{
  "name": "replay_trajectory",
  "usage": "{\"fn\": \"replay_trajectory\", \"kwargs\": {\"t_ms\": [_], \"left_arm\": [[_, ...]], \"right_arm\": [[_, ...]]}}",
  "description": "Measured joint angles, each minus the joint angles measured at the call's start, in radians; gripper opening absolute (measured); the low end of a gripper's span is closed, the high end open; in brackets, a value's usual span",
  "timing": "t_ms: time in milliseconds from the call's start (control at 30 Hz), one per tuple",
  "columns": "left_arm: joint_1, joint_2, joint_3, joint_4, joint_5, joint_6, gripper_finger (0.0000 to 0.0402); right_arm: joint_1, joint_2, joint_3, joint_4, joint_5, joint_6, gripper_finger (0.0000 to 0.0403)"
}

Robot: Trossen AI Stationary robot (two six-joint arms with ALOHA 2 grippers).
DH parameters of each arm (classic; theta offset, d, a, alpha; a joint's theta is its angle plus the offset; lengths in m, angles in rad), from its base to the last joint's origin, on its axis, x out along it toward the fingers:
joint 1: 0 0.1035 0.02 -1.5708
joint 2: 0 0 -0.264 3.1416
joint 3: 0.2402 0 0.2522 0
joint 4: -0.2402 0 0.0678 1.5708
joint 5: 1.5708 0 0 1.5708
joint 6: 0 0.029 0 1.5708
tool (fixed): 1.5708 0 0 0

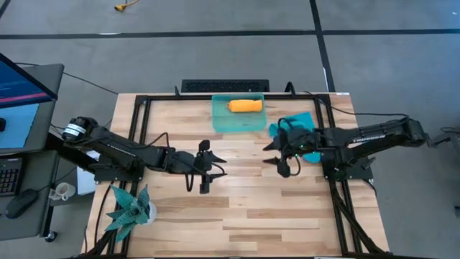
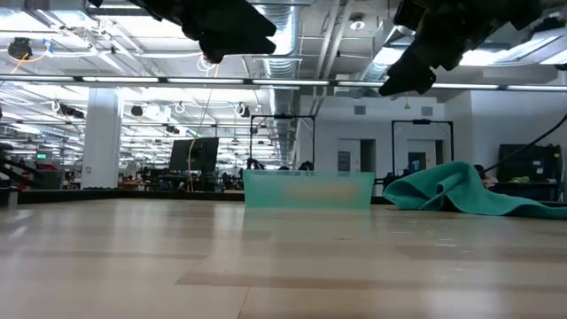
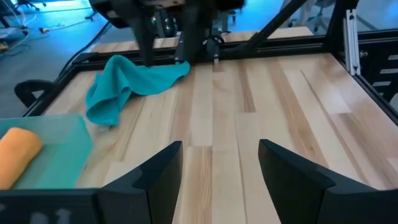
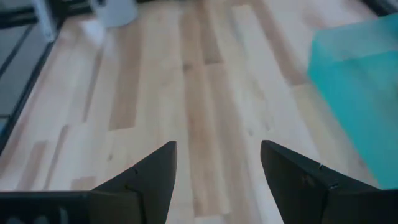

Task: Roll microfiber towels into tight, uniform cylinder then place into a basket
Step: Roll the blue microfiber cloth on the table

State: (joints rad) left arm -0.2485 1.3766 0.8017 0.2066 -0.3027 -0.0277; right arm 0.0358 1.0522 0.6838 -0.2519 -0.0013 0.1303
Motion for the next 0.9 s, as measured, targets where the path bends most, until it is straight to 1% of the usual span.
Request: {"fn": "replay_trajectory", "kwargs": {"t_ms": [133, 267, 333, 400, 533, 600, 700, 833, 900], "left_arm": [[0.0, 0.0, 0.0, -0.014, 0.0, 0.0, 0.0203], [0.0, 0.0, 0.0, -0.035, 0.001, 0.0, 0.0203], [0.0, 0.0, 0.0, -0.052, 0.001, 0.0, 0.0203], [0.0, 0.0, 0.0, -0.056, 0.001, 0.005, 0.0203], [0.004, 0.0, 0.0, -0.057, 0.0, 0.063, 0.0203], [0.011, 0.0, 0.0, -0.055, 0.0, 0.082, 0.0203], [0.024, 0.0, 0.0, -0.054, 0.0, 0.093, 0.0203], [0.041, 0.0, 0.0, -0.058, 0.0, 0.074, 0.0203], [0.044, 0.0, 0.0, -0.063, 0.0, 0.06, 0.0203]], "right_arm": [[0.033, 0.046, 0.004, -0.002, 0.015, -0.01, 0.0254], [0.038, 0.066, 0.048, -0.109, 0.137, 0.067, 0.0254], [0.038, 0.066, 0.068, -0.21, 0.202, 0.13, 0.0254], [0.042, 0.066, 0.078, -0.289, 0.246, 0.201, 0.0254], [0.059, 0.066, 0.08, -0.472, 0.326, 0.367, 0.0254], [0.07, 0.085, 0.08, -0.558, 0.362, 0.452, 0.0254], [0.09, 0.109, 0.079, -0.68, 0.402, 0.582, 0.0254], [0.112, 0.17, 0.079, -0.758, 0.417, 0.691, 0.0254], [0.126, 0.207, 0.081, -0.76, 0.418, 0.723, 0.0254]]}}
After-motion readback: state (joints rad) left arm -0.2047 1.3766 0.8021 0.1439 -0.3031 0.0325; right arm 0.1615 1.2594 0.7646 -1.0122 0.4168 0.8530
